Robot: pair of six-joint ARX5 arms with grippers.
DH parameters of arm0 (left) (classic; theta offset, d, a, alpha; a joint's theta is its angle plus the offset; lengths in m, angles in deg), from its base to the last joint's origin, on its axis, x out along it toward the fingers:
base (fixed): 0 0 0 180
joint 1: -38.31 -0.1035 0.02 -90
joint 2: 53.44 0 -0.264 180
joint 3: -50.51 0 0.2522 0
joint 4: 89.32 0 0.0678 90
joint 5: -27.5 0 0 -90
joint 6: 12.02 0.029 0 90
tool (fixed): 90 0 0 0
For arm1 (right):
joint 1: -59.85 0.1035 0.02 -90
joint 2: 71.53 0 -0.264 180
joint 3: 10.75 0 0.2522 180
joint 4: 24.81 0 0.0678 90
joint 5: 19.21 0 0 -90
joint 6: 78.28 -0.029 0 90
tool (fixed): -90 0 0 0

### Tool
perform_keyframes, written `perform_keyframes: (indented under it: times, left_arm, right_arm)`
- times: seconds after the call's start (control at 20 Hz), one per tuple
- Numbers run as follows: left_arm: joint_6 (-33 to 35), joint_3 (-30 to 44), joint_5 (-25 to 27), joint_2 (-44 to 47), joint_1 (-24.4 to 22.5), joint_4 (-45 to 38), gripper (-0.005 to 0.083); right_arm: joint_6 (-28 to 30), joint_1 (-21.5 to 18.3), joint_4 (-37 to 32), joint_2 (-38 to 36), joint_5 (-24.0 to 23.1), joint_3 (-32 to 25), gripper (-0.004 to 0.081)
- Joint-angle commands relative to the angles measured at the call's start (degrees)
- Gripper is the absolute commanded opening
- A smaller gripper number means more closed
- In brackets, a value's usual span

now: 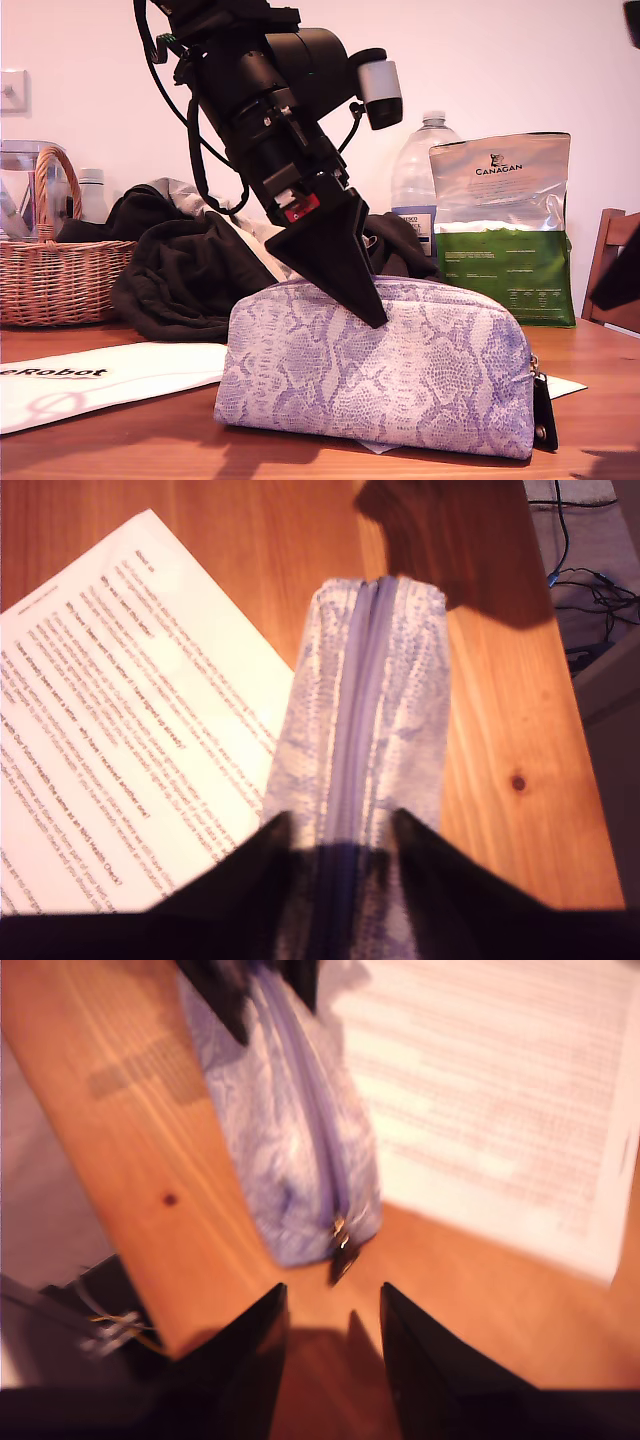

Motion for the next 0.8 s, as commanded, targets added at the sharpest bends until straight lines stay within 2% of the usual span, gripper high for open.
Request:
perform_keyframes:
  times: [0.0,0.15,0.25,0.5,0.75]
  left_arm:
    - [0.1,0.0,-0.3,-1.1,0.2,0.0,-0.0021]
    - [0.1,0.0,-0.3,-1.1,0.2,-0.6,-0.0021]
    - [0.1,0.0,-0.3,-1.1,0.2,-0.7,-0.0021]
    - [0.1,0.0,-0.3,-1.1,0.2,-0.7,-0.0021]
    - [0.1,0.0,-0.4,-1.1,0.2,-0.8,-0.0021]
  right_arm:
    - [3.6,0.3,-0.9,1.8,0.5,0.8,0.0267]
    - [4.7,0.2,-0.9,6.4,1.8,0.8,0.0270]
    - [4.5,0.2,-3.9,9.6,3.0,0.8,0.0270]
    - [2.7,0.1,-8.4,16.3,3.2,0.8,0.0270]
    - [-1.4,0.1,-14.8,22.8,3.4,0.8,0.0270]
